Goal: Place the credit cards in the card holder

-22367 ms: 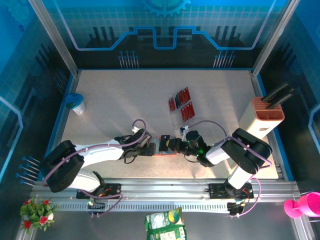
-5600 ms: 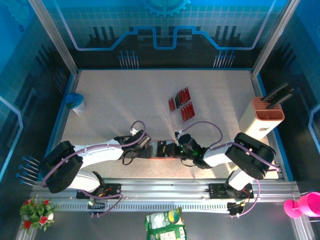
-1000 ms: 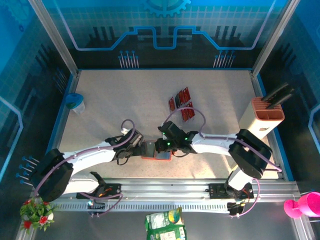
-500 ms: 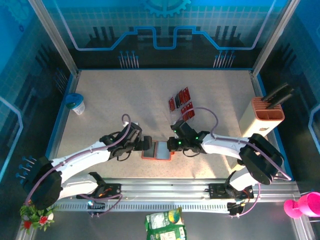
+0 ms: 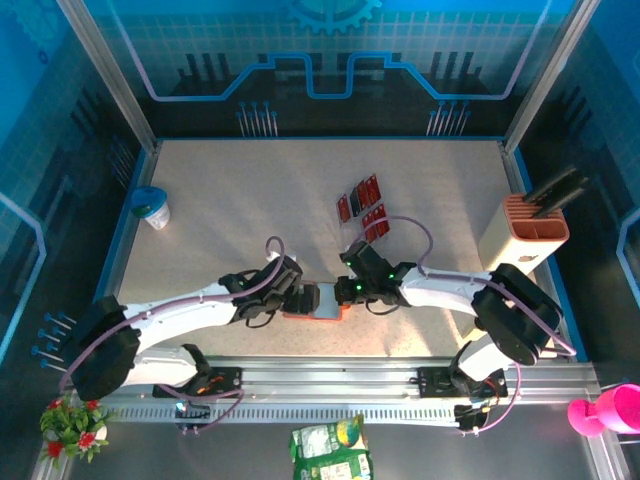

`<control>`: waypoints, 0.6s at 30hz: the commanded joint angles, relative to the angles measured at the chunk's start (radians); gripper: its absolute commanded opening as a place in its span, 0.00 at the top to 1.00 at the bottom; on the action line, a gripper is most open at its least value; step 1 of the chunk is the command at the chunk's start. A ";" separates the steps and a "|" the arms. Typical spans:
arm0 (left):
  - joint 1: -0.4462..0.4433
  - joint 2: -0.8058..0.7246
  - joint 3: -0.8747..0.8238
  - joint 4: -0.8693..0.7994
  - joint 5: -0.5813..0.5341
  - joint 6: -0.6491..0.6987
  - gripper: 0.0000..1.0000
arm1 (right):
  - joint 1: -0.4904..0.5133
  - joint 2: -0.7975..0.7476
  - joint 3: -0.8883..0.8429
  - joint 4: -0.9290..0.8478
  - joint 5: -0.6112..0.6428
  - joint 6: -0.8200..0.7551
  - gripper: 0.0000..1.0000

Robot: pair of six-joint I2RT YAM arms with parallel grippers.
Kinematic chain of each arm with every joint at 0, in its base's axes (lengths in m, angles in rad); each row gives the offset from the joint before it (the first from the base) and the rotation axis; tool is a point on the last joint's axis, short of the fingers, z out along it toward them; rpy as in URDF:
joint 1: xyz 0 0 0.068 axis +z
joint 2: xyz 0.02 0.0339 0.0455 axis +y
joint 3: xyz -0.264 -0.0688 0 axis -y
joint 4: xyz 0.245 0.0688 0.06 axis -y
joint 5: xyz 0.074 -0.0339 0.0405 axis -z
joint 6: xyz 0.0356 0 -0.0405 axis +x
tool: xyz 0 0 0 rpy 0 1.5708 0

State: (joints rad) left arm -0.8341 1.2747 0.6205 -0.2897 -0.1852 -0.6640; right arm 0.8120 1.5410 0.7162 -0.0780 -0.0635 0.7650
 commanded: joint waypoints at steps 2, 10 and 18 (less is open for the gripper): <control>-0.017 0.033 0.020 0.024 0.004 -0.016 0.01 | -0.005 0.054 0.037 0.012 -0.027 -0.020 1.00; -0.026 0.054 0.015 0.045 0.003 -0.013 0.01 | -0.006 0.145 0.053 0.057 -0.076 -0.007 1.00; -0.031 0.081 0.011 0.057 0.000 -0.011 0.01 | -0.004 0.189 0.036 0.136 -0.122 0.039 1.00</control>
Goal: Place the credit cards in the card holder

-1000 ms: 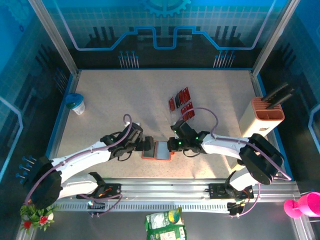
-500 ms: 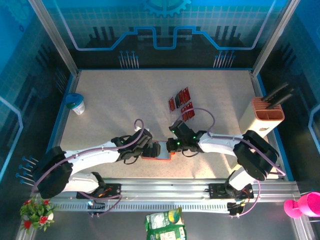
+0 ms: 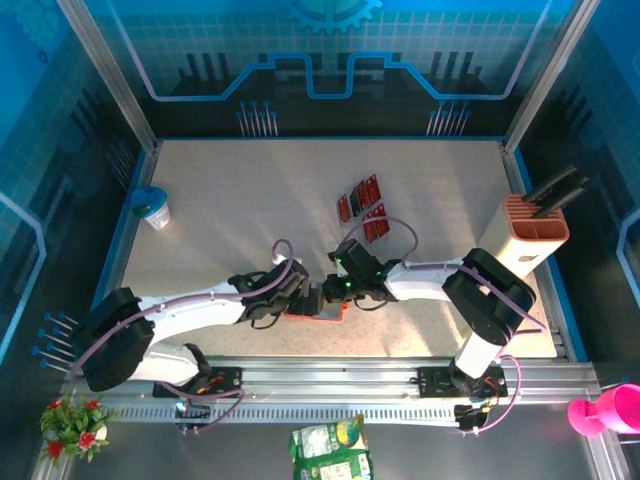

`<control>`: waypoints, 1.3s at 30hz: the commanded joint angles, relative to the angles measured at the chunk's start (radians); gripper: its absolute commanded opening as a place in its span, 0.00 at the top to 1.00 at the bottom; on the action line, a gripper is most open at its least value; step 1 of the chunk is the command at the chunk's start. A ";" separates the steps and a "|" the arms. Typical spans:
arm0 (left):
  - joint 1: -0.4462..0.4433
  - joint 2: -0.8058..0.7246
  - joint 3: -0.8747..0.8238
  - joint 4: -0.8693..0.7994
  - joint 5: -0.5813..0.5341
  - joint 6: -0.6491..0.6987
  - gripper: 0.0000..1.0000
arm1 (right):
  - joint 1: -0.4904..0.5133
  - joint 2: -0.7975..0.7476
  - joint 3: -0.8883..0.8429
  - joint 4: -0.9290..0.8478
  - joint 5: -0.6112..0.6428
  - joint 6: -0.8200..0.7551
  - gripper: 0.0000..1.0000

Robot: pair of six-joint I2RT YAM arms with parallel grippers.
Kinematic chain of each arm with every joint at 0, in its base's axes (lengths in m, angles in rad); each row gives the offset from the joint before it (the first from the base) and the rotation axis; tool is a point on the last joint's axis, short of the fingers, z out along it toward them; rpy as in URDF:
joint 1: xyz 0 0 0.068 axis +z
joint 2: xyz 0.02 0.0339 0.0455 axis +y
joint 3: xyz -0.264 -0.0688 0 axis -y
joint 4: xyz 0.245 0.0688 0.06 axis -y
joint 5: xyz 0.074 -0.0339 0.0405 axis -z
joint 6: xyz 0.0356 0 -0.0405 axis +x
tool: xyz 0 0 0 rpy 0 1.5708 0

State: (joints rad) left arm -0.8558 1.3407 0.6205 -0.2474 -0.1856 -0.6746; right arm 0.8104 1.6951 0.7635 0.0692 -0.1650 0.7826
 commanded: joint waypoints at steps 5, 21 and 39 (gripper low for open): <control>-0.012 0.039 -0.008 0.023 -0.019 -0.003 0.01 | -0.004 0.013 -0.014 -0.024 -0.010 0.017 1.00; -0.012 0.071 -0.060 0.020 -0.066 -0.051 0.01 | -0.005 -0.135 -0.046 -0.078 0.064 0.047 0.82; -0.012 0.022 -0.037 0.029 -0.039 -0.028 0.01 | -0.011 -0.110 -0.023 -0.158 0.105 -0.017 0.95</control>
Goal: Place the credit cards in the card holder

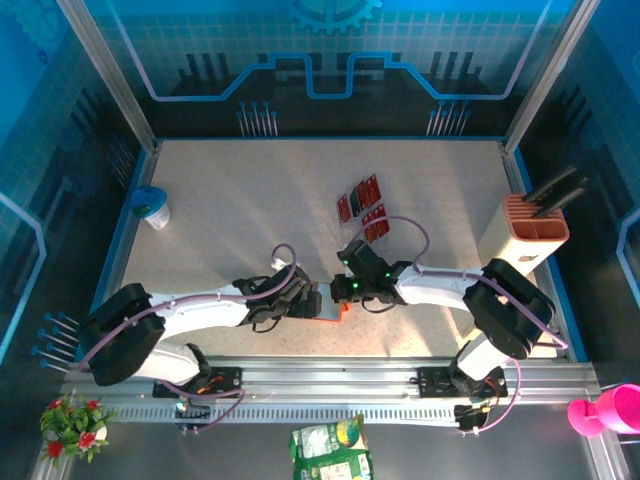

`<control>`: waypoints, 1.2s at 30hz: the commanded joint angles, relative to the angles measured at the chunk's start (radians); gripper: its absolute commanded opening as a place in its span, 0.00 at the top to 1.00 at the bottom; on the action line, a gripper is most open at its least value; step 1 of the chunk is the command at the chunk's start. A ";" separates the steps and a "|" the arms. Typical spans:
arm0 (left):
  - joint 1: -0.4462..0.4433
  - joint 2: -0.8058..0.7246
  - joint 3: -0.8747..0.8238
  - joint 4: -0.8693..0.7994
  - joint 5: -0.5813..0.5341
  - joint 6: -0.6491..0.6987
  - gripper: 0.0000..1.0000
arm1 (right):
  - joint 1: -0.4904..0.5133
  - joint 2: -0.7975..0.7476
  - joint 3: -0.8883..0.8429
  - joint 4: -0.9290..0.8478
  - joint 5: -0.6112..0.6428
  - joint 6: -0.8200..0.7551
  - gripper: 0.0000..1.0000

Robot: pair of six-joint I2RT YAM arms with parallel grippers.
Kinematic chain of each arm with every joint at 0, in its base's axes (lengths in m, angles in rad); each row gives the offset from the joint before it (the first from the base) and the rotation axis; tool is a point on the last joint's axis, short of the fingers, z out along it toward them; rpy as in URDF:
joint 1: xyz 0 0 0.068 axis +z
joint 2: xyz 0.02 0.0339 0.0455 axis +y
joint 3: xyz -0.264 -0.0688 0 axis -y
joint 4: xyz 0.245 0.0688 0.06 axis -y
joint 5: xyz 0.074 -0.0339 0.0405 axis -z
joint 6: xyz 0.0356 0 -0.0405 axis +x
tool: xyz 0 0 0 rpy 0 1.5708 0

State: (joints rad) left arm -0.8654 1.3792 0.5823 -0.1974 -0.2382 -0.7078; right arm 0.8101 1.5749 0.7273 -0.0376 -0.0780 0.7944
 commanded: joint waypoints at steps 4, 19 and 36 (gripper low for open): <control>-0.003 -0.018 0.023 -0.031 0.016 0.019 0.01 | -0.011 0.054 0.030 -0.053 0.003 -0.045 0.99; -0.005 0.017 0.001 -0.039 -0.015 0.030 0.01 | 0.021 0.131 0.071 -0.022 -0.033 -0.032 1.00; -0.004 0.052 -0.037 0.002 -0.003 0.016 0.15 | 0.014 0.017 0.023 -0.013 0.005 0.025 0.75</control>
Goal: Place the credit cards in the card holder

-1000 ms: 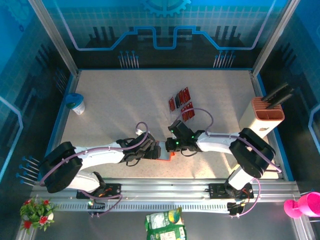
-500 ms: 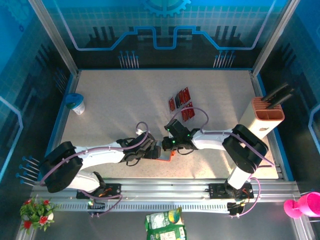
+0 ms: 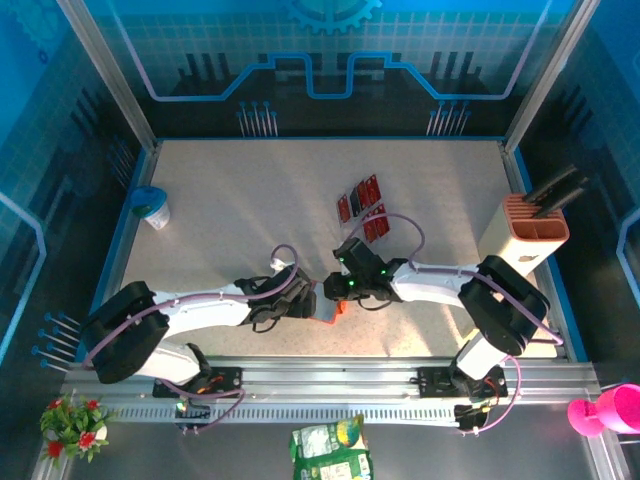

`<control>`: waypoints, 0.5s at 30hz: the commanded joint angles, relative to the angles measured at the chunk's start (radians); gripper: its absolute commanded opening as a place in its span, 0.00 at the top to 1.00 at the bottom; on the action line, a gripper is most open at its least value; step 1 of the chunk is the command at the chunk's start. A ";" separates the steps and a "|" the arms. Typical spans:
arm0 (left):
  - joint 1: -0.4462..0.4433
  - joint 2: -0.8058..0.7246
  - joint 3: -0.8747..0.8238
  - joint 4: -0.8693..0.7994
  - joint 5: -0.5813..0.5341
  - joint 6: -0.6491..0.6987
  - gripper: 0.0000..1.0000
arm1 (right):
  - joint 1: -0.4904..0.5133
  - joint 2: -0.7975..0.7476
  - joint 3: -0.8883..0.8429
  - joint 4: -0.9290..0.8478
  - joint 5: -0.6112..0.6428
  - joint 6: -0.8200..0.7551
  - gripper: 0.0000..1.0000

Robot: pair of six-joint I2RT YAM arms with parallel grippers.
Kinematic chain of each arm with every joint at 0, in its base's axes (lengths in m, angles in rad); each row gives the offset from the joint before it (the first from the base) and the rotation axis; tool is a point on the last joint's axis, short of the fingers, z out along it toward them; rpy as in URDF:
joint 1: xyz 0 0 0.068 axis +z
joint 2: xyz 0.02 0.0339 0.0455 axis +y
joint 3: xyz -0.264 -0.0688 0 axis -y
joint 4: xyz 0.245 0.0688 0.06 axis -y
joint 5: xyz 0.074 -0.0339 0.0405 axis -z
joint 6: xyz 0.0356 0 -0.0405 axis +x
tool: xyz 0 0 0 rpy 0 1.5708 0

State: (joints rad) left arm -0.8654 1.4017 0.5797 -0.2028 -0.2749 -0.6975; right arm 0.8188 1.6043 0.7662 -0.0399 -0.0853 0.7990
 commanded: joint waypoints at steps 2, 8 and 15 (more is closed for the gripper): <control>-0.004 0.028 -0.037 0.011 0.037 0.004 0.16 | 0.005 -0.002 -0.019 0.000 0.006 0.026 0.74; -0.003 0.019 -0.044 0.016 0.039 0.002 0.18 | 0.008 0.022 -0.028 0.036 -0.011 0.048 0.73; -0.005 0.006 -0.049 0.019 0.043 0.000 0.15 | 0.008 -0.045 -0.043 0.017 0.015 0.046 0.69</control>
State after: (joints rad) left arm -0.8654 1.3930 0.5674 -0.1871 -0.2794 -0.6987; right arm 0.8188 1.6047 0.7403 -0.0097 -0.0853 0.8375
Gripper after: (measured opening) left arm 0.845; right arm 0.303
